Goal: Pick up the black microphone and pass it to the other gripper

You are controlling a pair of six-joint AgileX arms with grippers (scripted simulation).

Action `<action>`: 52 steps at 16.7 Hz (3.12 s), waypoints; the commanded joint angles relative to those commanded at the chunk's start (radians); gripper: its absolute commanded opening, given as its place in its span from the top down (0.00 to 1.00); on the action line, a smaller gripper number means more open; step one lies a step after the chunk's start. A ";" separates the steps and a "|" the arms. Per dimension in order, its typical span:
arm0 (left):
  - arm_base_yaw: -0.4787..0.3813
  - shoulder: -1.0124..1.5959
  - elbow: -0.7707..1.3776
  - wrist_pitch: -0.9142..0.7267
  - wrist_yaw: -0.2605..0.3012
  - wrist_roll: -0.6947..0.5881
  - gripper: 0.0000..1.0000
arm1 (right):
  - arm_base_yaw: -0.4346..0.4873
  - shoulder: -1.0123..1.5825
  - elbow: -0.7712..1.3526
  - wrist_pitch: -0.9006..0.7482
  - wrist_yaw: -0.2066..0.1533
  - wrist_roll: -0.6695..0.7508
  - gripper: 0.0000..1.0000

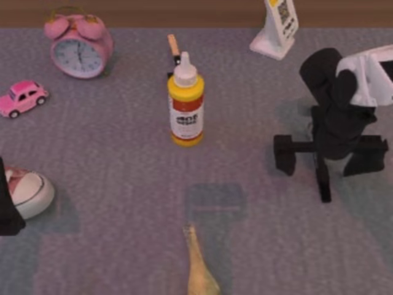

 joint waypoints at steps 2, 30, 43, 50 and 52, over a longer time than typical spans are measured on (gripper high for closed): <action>0.000 0.000 0.000 0.000 0.000 0.000 0.00 | 0.000 0.000 0.000 0.000 0.000 0.000 0.38; 0.000 0.000 0.000 0.000 0.000 0.000 0.00 | 0.001 -0.151 -0.110 0.504 -0.161 -0.126 1.00; 0.000 0.000 0.000 0.000 0.000 0.000 0.00 | -0.012 -0.410 -0.399 1.474 -0.469 -0.344 1.00; 0.000 0.000 0.000 0.000 0.000 0.000 0.00 | -0.005 -0.420 -0.402 1.491 -0.473 -0.348 1.00; 0.000 0.000 0.000 0.000 0.000 0.000 0.00 | 0.027 -0.443 -0.412 1.482 -0.444 -0.346 1.00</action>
